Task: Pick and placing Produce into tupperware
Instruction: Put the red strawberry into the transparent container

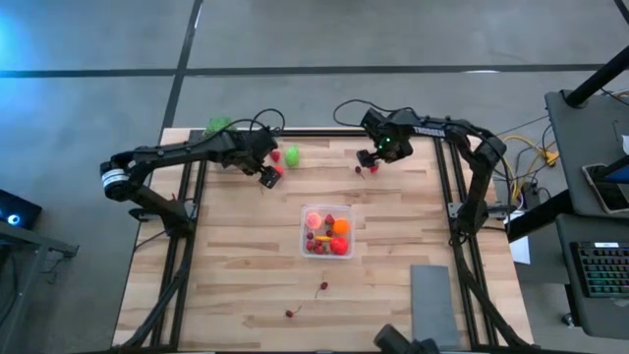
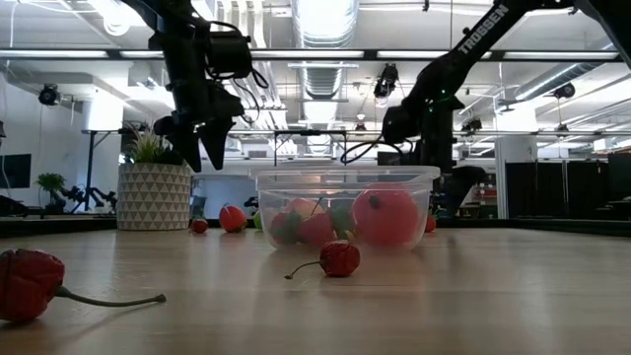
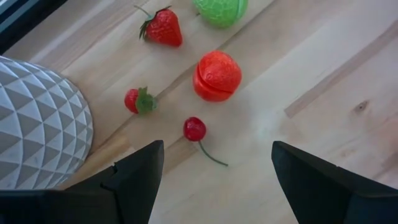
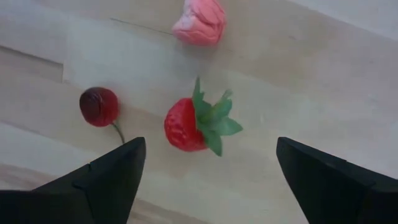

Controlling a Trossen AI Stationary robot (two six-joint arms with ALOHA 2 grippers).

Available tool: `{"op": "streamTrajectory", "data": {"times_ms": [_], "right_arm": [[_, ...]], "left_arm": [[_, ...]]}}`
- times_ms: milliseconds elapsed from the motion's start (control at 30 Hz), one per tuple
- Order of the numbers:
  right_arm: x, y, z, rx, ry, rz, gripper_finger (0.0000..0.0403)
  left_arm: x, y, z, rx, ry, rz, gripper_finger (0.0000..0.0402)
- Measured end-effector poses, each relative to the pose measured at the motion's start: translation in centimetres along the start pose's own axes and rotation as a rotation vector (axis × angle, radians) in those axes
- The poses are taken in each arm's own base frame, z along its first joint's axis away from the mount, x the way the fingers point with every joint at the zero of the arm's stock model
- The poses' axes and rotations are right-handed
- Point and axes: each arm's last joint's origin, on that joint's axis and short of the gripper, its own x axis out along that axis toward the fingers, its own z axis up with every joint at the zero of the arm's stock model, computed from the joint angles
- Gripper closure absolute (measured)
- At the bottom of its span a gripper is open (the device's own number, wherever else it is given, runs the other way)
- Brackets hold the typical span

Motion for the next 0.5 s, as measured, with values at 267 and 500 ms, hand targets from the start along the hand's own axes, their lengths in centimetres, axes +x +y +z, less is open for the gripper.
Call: {"op": "streamTrajectory", "data": {"times_ms": [267,500], "right_arm": [[0.7,0.3,-0.1,0.023,-0.045,0.005,0.0100],[1.4,0.1,-0.3,0.060,-0.054,0.009,0.0109]], "left_arm": [[0.0,0.0,0.1,0.022,-0.010,-0.005,0.0118],[0.0,-0.1,0.2,0.022,-0.021,-0.010,0.0118]]}}
